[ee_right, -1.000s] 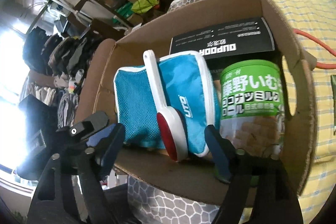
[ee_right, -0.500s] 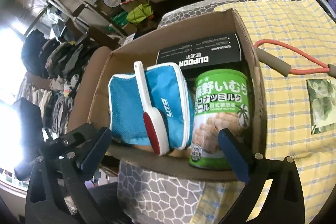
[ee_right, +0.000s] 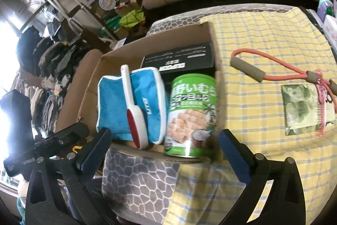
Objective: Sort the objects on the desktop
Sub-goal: 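Move both grippers back to the cloth toward the pink comb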
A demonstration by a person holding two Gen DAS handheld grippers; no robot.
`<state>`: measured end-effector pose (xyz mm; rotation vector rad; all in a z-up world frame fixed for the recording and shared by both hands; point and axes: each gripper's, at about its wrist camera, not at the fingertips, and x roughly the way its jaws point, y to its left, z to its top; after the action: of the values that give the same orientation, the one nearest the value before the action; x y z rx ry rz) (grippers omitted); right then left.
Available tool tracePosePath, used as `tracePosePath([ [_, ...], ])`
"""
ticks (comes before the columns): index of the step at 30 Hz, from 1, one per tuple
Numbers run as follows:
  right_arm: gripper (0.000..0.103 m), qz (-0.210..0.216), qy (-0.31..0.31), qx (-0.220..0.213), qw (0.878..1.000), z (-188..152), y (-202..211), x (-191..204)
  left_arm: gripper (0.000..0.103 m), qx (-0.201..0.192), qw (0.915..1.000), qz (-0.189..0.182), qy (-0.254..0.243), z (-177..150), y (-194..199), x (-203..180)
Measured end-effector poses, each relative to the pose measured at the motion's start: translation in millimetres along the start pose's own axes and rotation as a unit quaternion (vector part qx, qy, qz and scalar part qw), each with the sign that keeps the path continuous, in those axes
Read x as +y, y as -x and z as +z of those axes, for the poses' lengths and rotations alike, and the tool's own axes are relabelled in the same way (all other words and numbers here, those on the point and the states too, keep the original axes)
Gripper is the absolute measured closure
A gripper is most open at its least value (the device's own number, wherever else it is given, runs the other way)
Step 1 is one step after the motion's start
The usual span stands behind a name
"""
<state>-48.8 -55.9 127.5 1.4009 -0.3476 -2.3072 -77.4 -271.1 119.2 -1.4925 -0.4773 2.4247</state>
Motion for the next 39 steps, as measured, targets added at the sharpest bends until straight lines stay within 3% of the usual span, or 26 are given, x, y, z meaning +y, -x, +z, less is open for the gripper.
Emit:
tracePosePath([
  [7, 0.0, -0.049, 0.012, -0.016, 0.999, -4, 28, -40, 0.0, 0.013, 0.9993, -0.018, -0.031, -4, -15, -46],
  [20, 0.001, -0.166, -0.033, -0.04, 0.985, -6, 106, -186, 0.0, 0.037, 0.9897, -0.04, -0.133, -18, -66, -177],
  [22, 0.008, -0.173, -0.049, -0.04, 0.983, -8, 111, -208, 0.0, 0.039, 0.9866, -0.041, -0.153, -22, -75, -199],
  [24, 0.021, -0.184, -0.064, -0.041, 0.98, -11, 113, -231, 0.0, 0.045, 0.9831, -0.045, -0.171, -27, -87, -221],
  [29, 0.029, -0.169, -0.102, -0.036, 0.98, -20, 107, -280, 0.0, 0.071, 0.9782, -0.051, -0.188, -41, -129, -266],
  [34, 0.037, -0.151, -0.119, -0.024, 0.981, -30, 91, -311, 0.002, 0.107, 0.9795, -0.06, -0.16, -35, -182, -291],
  [36, 0.045, -0.137, -0.121, -0.019, 0.983, -34, 84, -320, 0.011, 0.117, 0.9785, -0.059, -0.159, -30, -205, -304],
  [39, 0.047, -0.121, -0.115, -0.014, 0.986, -37, 74, -327, 0.022, 0.133, 0.9758, -0.06, -0.163, -23, -238, -324],
])
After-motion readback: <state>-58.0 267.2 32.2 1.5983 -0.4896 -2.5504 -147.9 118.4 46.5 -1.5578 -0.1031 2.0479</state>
